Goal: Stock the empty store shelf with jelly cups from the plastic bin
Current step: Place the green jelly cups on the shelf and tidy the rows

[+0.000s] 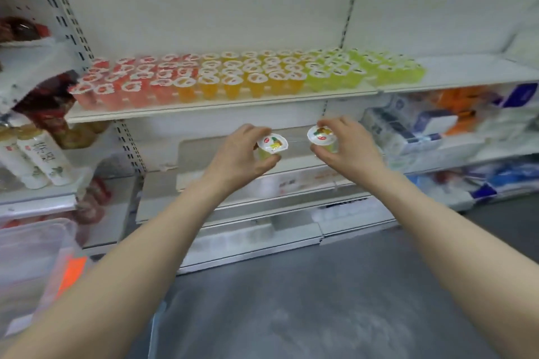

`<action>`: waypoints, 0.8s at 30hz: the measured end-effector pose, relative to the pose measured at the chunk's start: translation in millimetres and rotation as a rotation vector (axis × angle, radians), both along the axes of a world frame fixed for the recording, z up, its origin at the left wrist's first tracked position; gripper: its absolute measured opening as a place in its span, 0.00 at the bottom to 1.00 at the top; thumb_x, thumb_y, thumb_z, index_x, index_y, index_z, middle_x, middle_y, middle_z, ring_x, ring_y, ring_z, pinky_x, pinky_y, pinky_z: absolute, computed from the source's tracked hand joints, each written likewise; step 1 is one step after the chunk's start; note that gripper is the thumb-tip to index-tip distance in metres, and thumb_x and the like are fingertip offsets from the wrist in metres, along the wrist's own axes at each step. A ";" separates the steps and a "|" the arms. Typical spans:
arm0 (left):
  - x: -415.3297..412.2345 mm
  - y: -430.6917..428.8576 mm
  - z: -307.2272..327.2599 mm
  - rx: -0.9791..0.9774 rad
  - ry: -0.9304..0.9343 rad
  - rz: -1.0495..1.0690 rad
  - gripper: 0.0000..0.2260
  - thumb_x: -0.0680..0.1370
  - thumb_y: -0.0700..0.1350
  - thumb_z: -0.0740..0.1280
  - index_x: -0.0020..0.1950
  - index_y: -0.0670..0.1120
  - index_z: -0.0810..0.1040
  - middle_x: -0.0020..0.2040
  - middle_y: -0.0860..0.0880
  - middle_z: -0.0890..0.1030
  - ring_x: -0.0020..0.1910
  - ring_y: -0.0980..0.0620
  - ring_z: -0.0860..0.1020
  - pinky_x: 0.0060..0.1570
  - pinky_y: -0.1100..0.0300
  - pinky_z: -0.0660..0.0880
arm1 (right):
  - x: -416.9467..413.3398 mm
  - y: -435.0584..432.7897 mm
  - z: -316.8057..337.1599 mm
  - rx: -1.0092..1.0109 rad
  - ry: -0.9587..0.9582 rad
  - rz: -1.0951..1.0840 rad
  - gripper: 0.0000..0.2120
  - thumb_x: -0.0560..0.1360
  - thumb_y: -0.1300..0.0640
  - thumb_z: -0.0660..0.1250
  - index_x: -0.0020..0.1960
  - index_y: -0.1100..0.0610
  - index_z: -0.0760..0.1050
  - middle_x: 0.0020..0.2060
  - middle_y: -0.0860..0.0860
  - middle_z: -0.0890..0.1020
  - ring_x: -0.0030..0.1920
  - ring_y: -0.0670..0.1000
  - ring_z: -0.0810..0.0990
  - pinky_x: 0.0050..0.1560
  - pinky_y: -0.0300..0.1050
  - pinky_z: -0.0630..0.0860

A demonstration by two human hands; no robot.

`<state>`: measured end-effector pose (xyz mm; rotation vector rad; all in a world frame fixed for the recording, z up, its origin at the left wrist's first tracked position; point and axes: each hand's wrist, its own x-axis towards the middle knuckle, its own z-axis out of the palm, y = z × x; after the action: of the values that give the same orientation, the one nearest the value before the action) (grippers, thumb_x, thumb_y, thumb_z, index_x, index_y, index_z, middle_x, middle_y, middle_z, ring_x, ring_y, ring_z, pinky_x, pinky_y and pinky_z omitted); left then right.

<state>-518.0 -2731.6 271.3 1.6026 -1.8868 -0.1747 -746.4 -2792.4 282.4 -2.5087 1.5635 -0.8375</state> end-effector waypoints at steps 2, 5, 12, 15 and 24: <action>-12.5 -5.3 1.9 -0.005 0.017 -0.013 0.23 0.71 0.52 0.73 0.64 0.47 0.77 0.54 0.49 0.78 0.47 0.55 0.76 0.49 0.67 0.67 | -15.6 -1.4 -1.5 0.002 -0.013 -0.007 0.22 0.71 0.51 0.72 0.63 0.56 0.76 0.55 0.55 0.78 0.57 0.58 0.76 0.59 0.48 0.69; -62.9 -27.8 3.6 0.005 0.020 -0.076 0.23 0.72 0.52 0.73 0.64 0.47 0.77 0.54 0.49 0.78 0.47 0.53 0.77 0.50 0.63 0.70 | -68.1 -4.2 0.4 0.021 -0.029 -0.105 0.21 0.71 0.52 0.73 0.62 0.58 0.77 0.54 0.56 0.78 0.56 0.58 0.76 0.58 0.49 0.69; -151.5 -78.4 5.8 0.026 0.040 -0.204 0.21 0.71 0.52 0.74 0.62 0.46 0.78 0.53 0.48 0.78 0.49 0.49 0.78 0.54 0.54 0.74 | -159.6 -19.8 -1.7 0.042 -0.044 -0.264 0.21 0.72 0.50 0.71 0.62 0.55 0.76 0.56 0.55 0.78 0.59 0.56 0.74 0.60 0.51 0.70; -179.9 -105.4 3.0 0.024 0.076 -0.231 0.21 0.71 0.51 0.74 0.62 0.46 0.78 0.54 0.48 0.78 0.50 0.49 0.78 0.54 0.55 0.74 | -189.3 -34.9 -3.5 0.029 -0.062 -0.314 0.20 0.73 0.50 0.71 0.62 0.54 0.76 0.56 0.54 0.78 0.61 0.56 0.73 0.58 0.49 0.69; -252.7 -232.3 12.5 -0.007 0.081 -0.273 0.22 0.72 0.54 0.72 0.63 0.49 0.77 0.55 0.50 0.79 0.48 0.51 0.79 0.53 0.52 0.76 | -259.9 -140.8 1.5 0.029 -0.034 -0.387 0.22 0.75 0.45 0.68 0.65 0.53 0.74 0.56 0.53 0.77 0.58 0.55 0.74 0.55 0.45 0.68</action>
<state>-770.7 -2963.9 283.7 1.3073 -2.0334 -0.3441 -1006.3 -2933.2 284.0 -2.1890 2.0680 -0.8799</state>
